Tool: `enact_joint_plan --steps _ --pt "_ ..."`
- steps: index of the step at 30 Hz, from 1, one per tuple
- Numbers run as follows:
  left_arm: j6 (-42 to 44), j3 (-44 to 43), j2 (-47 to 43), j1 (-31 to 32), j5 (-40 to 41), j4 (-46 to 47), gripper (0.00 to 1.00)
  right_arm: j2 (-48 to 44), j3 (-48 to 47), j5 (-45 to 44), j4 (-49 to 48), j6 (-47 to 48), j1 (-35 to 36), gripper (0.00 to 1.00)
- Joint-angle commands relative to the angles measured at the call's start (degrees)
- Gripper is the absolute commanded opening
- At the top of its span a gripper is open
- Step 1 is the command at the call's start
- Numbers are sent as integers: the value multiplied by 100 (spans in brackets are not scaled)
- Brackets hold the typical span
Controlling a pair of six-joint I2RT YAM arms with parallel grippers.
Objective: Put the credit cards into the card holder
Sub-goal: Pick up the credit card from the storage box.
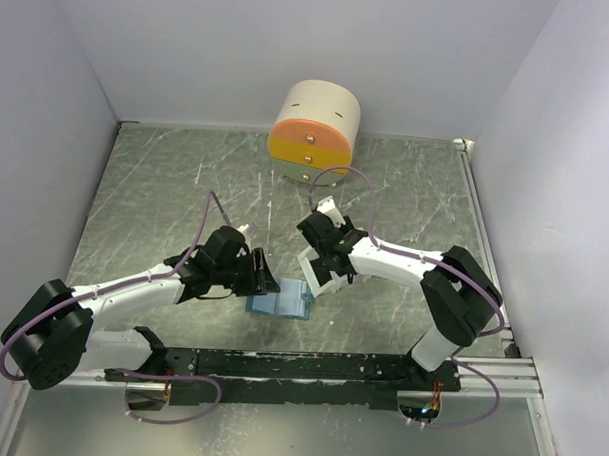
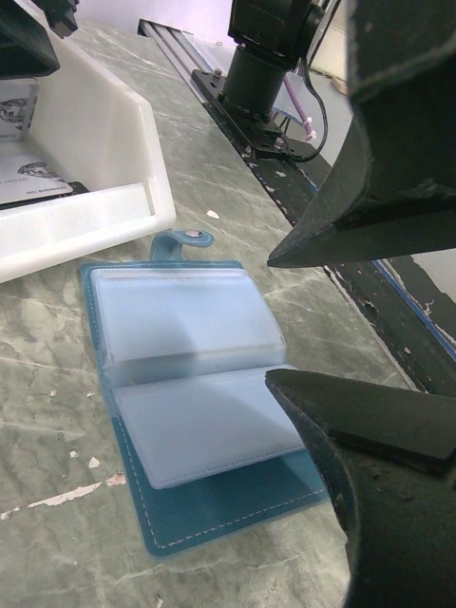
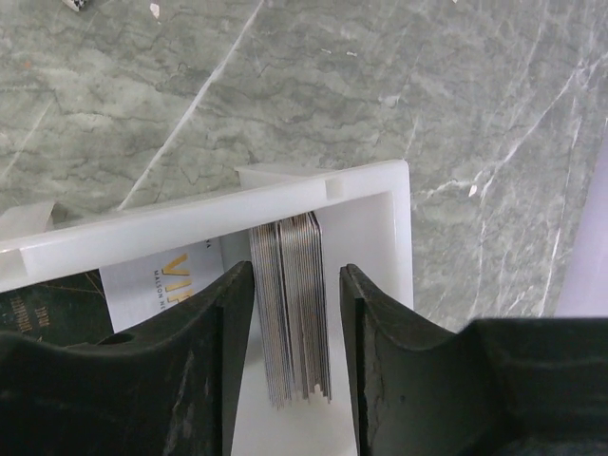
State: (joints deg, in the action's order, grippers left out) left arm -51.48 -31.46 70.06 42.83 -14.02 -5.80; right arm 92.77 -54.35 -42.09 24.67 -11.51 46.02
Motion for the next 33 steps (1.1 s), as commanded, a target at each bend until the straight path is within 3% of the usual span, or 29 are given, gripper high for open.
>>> enact_joint_plan --steps 1,7,13,27,33 --pt "8 -41 -91 -14 -45 24 58 210 -61 -322 -199 42 -42 43" --pt "47 -149 2 -12 -90 1 58 373 -6 -360 -244 4 -47 49" --pt "4 -121 26 -17 -111 84 58 215 -131 -557 -45 -50 -34 41" --pt "-44 -69 124 -20 -187 244 58 -164 -5 -392 -32 -154 -32 36" --pt "-61 -47 183 -16 -239 288 57 -137 6 -263 -108 -116 -35 28"
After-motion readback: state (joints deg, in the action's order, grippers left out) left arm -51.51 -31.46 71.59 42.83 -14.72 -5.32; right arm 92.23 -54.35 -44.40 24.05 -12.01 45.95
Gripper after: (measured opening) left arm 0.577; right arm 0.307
